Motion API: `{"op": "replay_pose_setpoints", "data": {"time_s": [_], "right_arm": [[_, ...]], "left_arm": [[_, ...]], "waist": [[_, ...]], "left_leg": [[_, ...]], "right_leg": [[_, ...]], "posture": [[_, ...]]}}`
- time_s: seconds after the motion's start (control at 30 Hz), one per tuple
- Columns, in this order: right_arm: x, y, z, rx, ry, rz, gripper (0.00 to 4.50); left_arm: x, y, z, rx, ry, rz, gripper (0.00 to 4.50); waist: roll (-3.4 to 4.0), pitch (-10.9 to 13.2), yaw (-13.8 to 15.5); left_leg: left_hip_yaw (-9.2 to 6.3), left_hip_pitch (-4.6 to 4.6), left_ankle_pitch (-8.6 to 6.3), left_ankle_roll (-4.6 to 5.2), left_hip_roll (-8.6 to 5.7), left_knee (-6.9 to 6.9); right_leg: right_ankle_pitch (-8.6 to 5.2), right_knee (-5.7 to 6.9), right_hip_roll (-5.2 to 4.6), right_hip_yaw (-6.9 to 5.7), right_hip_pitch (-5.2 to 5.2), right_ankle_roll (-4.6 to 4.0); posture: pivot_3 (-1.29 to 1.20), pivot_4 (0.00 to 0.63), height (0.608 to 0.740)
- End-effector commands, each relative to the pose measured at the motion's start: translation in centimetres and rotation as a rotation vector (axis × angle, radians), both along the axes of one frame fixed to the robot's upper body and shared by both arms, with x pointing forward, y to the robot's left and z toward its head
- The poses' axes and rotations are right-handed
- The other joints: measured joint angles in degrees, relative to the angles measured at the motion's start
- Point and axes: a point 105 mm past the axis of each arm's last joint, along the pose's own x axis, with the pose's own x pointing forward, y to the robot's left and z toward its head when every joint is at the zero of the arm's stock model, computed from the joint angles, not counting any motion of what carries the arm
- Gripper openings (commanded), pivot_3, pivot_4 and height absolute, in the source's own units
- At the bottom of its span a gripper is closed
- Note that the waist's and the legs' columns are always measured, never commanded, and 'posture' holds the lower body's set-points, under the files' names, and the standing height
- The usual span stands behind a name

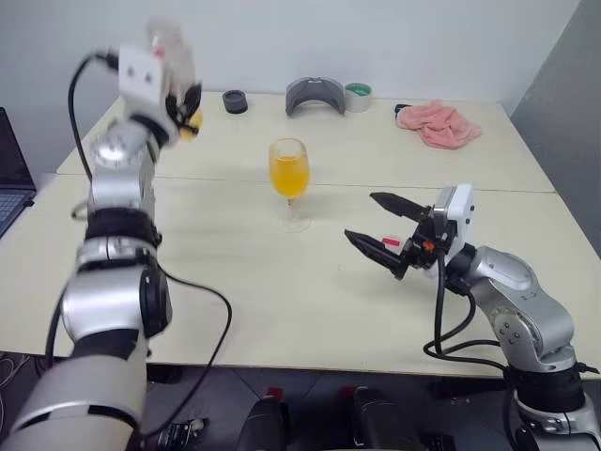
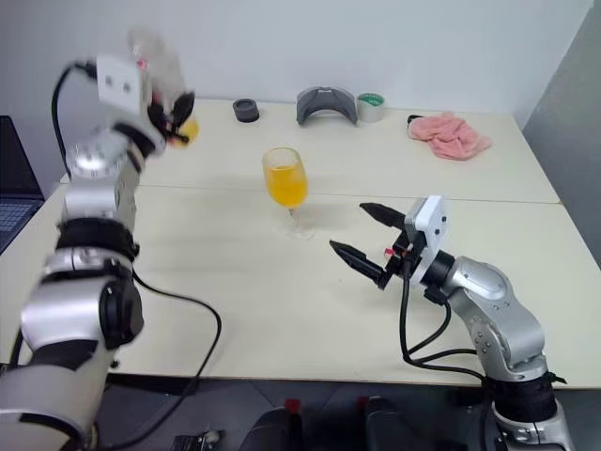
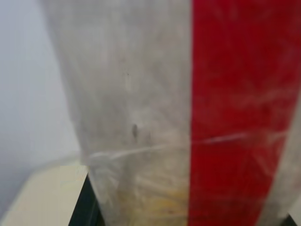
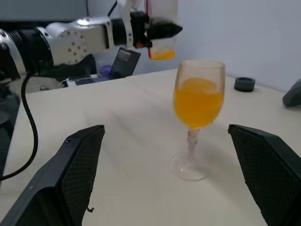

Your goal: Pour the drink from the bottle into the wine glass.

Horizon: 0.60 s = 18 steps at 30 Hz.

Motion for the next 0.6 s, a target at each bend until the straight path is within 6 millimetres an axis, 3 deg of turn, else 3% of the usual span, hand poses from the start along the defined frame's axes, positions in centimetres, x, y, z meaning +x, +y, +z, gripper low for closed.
{"op": "replay_pose_setpoints", "data": {"time_s": [0.03,0.17,0.6], "right_arm": [[-1.3,-0.1,0.7,-0.012,-0.048,0.052,4.50],[-1.7,-0.1,0.2,-0.039,-0.042,0.081,4.50],[-0.5,-0.3,0.4,-0.014,-0.024,0.024,4.50]], "left_arm": [[-1.4,0.4,-0.3,-0.138,-0.082,0.033,1.63],[-2.1,0.6,-4.2,-0.217,-0.016,0.065,1.63],[-2.2,-0.1,-9.3,-0.164,0.098,0.081,1.63]], "waist": [[-0.05,0.0,0.3],[-0.16,-0.1,1.0],[-0.19,-0.1,1.1]], "left_leg": [[0.01,0.01,0.00,0.00,-0.05,0.01],[0.02,0.00,-0.01,0.01,-0.07,0.08],[-0.03,0.18,-0.02,0.03,-0.12,0.17]], "right_leg": [[0.00,0.01,-0.02,0.00,0.01,0.00],[0.00,0.01,-0.06,0.02,0.04,0.00],[0.00,-0.03,0.15,-0.02,0.33,0.00]], "posture": [[0.00,0.150,0.740],[0.00,0.150,0.740],[0.00,0.150,0.740]]}}
